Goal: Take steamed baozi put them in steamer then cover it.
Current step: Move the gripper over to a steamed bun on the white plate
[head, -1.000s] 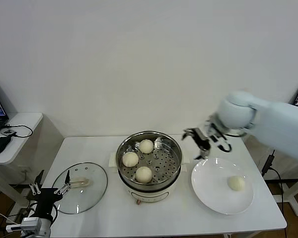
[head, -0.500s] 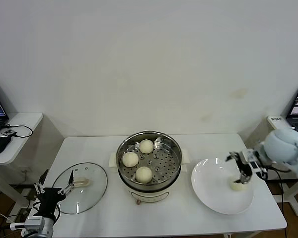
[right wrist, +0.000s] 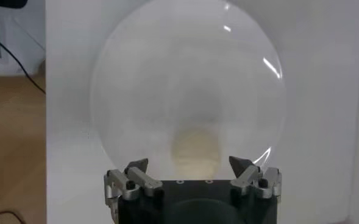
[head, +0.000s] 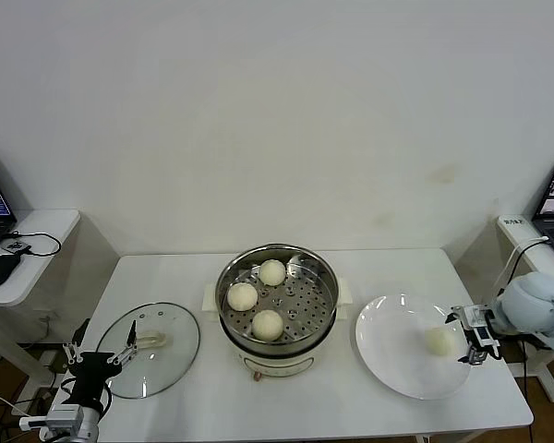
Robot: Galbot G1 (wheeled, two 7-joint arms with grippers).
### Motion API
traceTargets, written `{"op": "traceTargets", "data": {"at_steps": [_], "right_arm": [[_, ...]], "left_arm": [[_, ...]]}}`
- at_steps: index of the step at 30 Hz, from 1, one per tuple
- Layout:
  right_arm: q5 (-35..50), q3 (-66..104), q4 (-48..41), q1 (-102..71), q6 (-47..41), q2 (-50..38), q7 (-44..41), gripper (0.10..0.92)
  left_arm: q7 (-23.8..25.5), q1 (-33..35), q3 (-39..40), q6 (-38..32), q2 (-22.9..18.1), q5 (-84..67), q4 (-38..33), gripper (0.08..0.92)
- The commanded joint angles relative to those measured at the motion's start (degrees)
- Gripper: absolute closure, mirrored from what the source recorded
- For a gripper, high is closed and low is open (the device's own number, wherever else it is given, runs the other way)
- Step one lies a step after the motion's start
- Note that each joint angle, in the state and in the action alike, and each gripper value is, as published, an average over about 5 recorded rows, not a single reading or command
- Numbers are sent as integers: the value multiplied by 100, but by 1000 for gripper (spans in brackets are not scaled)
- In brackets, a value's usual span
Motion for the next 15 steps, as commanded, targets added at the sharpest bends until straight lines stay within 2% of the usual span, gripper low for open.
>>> {"op": "traceTargets", "data": {"at_steps": [1,15], "right_arm": [[-323,257,-558,-359,-4,409,39,203],[-429,-161,-1239,182,67,961,104,202]], "left_arm": [[0,17,-20,-3,-1,2,-6,177],[-3,17,-61,-2,-41,13,27,177]]}}
